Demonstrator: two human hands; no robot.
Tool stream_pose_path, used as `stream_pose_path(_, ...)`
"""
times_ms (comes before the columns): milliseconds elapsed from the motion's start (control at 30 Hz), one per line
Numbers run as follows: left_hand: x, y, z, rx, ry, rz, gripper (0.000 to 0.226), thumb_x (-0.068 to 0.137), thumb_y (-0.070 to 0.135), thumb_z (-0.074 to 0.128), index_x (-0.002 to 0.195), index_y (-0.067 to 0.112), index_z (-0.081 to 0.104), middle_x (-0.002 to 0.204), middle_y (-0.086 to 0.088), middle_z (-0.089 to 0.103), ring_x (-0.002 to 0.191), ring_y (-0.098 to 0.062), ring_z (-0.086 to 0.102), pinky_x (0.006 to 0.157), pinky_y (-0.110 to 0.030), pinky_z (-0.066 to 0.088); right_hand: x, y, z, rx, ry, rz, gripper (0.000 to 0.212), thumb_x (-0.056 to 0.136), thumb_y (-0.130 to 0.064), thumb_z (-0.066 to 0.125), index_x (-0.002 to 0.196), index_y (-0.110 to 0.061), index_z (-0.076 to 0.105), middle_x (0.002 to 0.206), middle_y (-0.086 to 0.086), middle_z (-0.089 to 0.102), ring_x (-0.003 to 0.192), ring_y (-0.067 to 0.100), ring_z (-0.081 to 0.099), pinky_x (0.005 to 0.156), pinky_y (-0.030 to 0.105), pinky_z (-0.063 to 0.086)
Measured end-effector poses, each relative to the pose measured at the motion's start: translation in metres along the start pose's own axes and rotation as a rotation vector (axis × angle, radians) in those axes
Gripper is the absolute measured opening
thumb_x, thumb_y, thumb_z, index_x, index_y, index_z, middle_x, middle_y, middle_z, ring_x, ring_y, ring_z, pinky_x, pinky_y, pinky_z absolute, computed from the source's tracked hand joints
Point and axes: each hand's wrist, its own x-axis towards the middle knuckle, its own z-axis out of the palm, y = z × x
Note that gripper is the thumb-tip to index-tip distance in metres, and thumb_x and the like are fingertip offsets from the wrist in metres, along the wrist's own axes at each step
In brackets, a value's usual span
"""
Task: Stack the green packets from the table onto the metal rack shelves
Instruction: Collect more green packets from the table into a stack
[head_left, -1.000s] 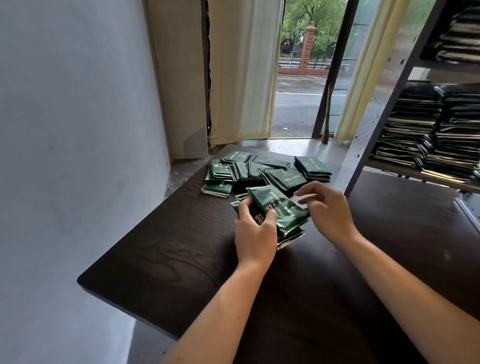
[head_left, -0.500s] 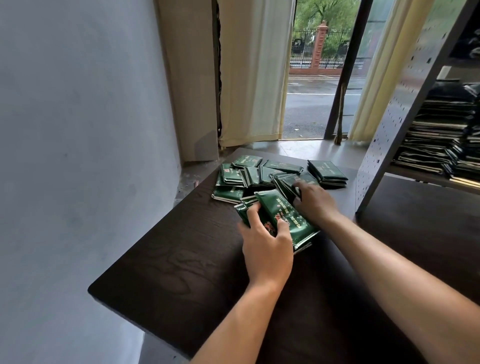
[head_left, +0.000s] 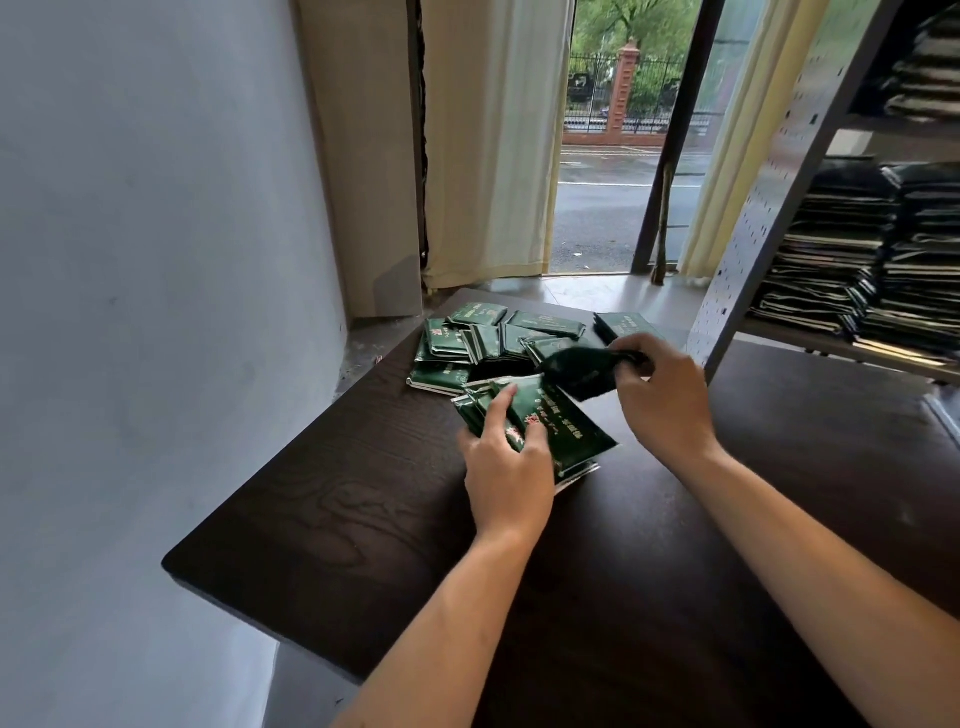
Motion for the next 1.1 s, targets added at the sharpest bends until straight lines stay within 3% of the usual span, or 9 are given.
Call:
stream_pose_path(100,0.002,0.000,-0.003,-0.168,0.031,-0.041,0.036,0.102,0.032,0.047,0.136,0.042,0.055,0.133,-0.005,0.047,0.102,-0.007,0.051,0.100,-0.034,0.038,-0.016,-0.001,-0.005,0.136,-0.095,-0.044,0.036,0.088,0.009,0.053,0.083,-0.023,0.069,0.091,-0.018,0.069,0.081,0.005,0.065,0.068,0.010,0.046)
stream_pose_path(167,0.001,0.000,-0.003,-0.240,0.030,-0.032,0.033,0.104,0.043,0.044,0.134,0.040,0.056,0.134,-0.002,0.050,0.100,0.008,0.044,0.099,-0.032,0.035,-0.027,0.005,-0.003,0.209,-0.161,-0.044,0.043,0.086,0.013,0.051,0.079,-0.025,0.068,0.098,-0.015,0.072,0.087,-0.001,0.066,0.074,0.018,0.051)
stream_pose_path(267,-0.002,-0.001,-0.003,-0.239,-0.011,-0.039,0.047,0.096,0.060,0.050,0.137,0.037,0.053,0.134,-0.002,0.045,0.104,-0.003,0.045,0.095,-0.028,0.031,-0.037,0.015,0.003,0.289,-0.216,-0.051,0.049,0.080,0.021,0.048,0.075,-0.023,0.068,0.100,-0.010,0.074,0.098,0.002,0.067,0.082,0.024,0.055)
stream_pose_path(467,-0.001,0.002,-0.005,-0.151,0.014,-0.052,0.057,0.087,0.032,0.071,0.140,0.035,0.048,0.126,0.001,0.043,0.086,0.006,0.043,0.088,-0.022,0.031,-0.030,0.002,0.001,0.645,-0.301,0.050,0.039,0.069,0.024,0.040,0.081,-0.001,0.068,0.092,0.014,0.074,0.088,0.014,0.073,0.070,0.019,0.056)
stream_pose_path(533,-0.001,0.003,-0.004,-0.150,0.022,-0.071,0.058,0.088,0.031,0.070,0.141,0.034,0.045,0.123,0.002,0.043,0.090,-0.002,0.047,0.088,-0.023,0.032,-0.016,0.003,0.004,0.665,-0.265,0.146,0.033,0.070,0.014,0.043,0.081,-0.003,0.069,0.090,0.015,0.072,0.088,0.022,0.071,0.079,0.035,0.060)
stream_pose_path(600,-0.001,0.004,-0.003,-0.135,0.035,-0.075,0.058,0.089,0.031,0.068,0.141,0.033,0.043,0.122,0.002,0.042,0.098,-0.012,0.049,0.089,-0.025,0.033,0.004,0.010,0.017,0.456,-0.215,0.206,0.032,0.081,0.011,0.047,0.081,-0.012,0.070,0.091,0.013,0.072,0.089,0.029,0.069,0.088,0.049,0.056)
stream_pose_path(700,-0.002,0.005,-0.002,-0.110,0.045,-0.046,0.056,0.090,0.029,0.068,0.140,0.033,0.044,0.122,0.001,0.041,0.095,-0.013,0.049,0.087,-0.024,0.033,0.031,0.020,0.041,-0.009,-0.320,0.143,0.023,0.086,-0.008,0.060,0.101,-0.023,0.070,0.106,0.004,0.073,0.103,0.027,0.067,0.092,0.043,0.054)
stream_pose_path(900,-0.001,0.001,-0.002,-0.083,0.028,-0.037,0.054,0.090,0.030,0.065,0.139,0.035,0.043,0.127,0.000,0.041,0.099,-0.013,0.053,0.078,-0.021,0.036,0.059,0.036,0.076,-0.442,-0.459,0.038,0.073,0.090,-0.031,0.069,0.154,-0.021,0.034,0.159,0.008,0.036,0.145,0.029,0.032,0.116,0.045,0.034)
stream_pose_path(1100,-0.001,0.000,-0.001,-0.054,0.008,-0.035,0.057,0.090,0.032,0.065,0.141,0.037,0.039,0.124,0.002,0.039,0.100,-0.013,0.053,0.084,-0.025,0.038,0.050,0.037,0.076,-0.501,-0.350,-0.021,0.044,0.101,-0.029,0.054,0.145,-0.029,0.051,0.143,0.008,0.059,0.126,0.032,0.057,0.100,0.043,0.047)
